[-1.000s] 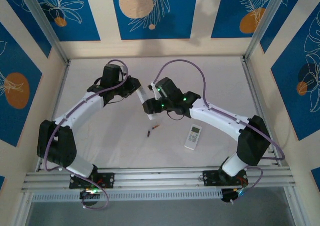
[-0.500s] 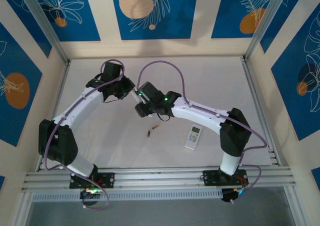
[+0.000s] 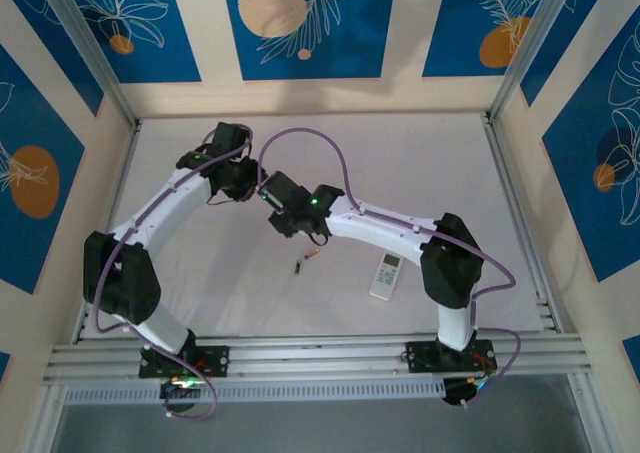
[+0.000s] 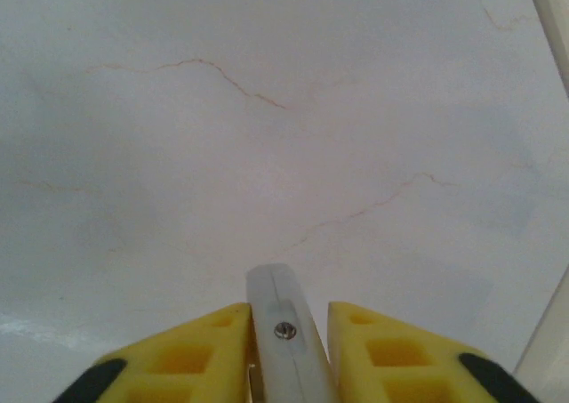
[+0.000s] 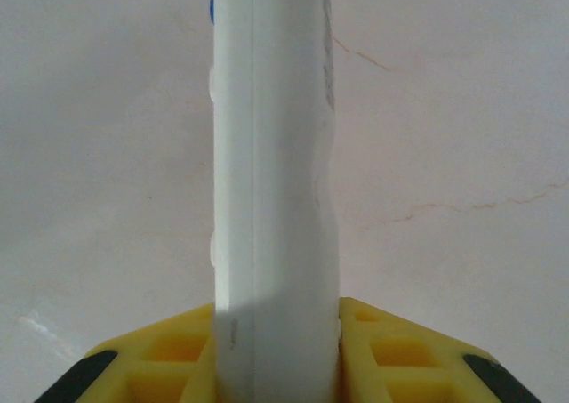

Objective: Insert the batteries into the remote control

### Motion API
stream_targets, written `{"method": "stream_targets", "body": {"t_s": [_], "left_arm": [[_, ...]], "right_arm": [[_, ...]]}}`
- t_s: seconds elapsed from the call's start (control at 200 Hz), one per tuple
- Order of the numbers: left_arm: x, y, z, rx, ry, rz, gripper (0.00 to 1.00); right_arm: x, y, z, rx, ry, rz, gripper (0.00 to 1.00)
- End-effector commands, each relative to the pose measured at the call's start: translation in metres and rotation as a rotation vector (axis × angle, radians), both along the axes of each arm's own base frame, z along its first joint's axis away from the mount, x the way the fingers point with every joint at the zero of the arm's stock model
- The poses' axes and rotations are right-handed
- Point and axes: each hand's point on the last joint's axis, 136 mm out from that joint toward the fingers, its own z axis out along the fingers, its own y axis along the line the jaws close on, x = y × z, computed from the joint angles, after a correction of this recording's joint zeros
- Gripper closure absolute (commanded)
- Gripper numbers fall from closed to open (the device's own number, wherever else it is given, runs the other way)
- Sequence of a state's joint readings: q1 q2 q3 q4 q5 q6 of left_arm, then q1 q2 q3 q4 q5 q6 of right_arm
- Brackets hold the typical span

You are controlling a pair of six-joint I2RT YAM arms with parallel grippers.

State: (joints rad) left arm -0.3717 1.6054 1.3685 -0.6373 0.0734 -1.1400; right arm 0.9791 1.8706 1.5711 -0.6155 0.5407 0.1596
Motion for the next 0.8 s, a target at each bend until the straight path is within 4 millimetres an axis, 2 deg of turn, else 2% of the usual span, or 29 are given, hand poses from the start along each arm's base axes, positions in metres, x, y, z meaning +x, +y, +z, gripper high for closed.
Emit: {"method": "stream_targets", "body": {"t_s": [0.0,0.07,0.145,0.2,0.265,0.305,0.375,0.425,0.565,0.735,0.795], "left_arm": [[0.019,-0.006,0.032,0.002,-0.167,-0.048,0.43],[0.025,-0.001,0.054,0.054,-0.288,-0.086,0.21],[0.028,0.008,0.085,0.126,-0.438,-0.124,0.08],[0.025,0.009,0.112,0.165,-0.567,-0.175,0.02],[0.014,-0.001,0.141,0.185,-0.726,-0.302,0.00],[0.004,-0.008,0.154,0.183,-0.801,-0.376,0.00],[-0.019,-0.019,0.163,0.188,-0.917,-0.520,0.00],[-0.037,-0.023,0.166,0.185,-0.984,-0.595,0.00],[-0.077,-0.018,0.148,0.195,-1.072,-0.666,0.00],[-0.106,-0.003,0.121,0.198,-1.091,-0.635,0.00],[-0.111,0.002,0.109,0.193,-1.072,-0.619,0.00]], "right_arm": [[-0.001,0.008,0.017,0.091,0.043,-0.004,0.92],[0.001,0.004,0.024,0.163,0.084,-0.033,0.94],[0.005,-0.004,0.031,0.259,0.140,-0.073,0.95],[0.011,-0.014,0.032,0.324,0.181,-0.116,0.96],[0.021,-0.031,0.028,0.395,0.236,-0.187,0.96],[0.030,-0.043,0.023,0.436,0.270,-0.252,0.96],[0.046,-0.067,0.010,0.504,0.328,-0.362,0.96],[0.056,-0.081,-0.001,0.544,0.359,-0.425,0.95],[0.080,-0.107,-0.026,0.505,0.319,-0.523,0.94],[0.108,-0.117,-0.060,0.447,0.276,-0.618,0.93],[0.117,-0.113,-0.068,0.459,0.279,-0.620,0.91]]}}
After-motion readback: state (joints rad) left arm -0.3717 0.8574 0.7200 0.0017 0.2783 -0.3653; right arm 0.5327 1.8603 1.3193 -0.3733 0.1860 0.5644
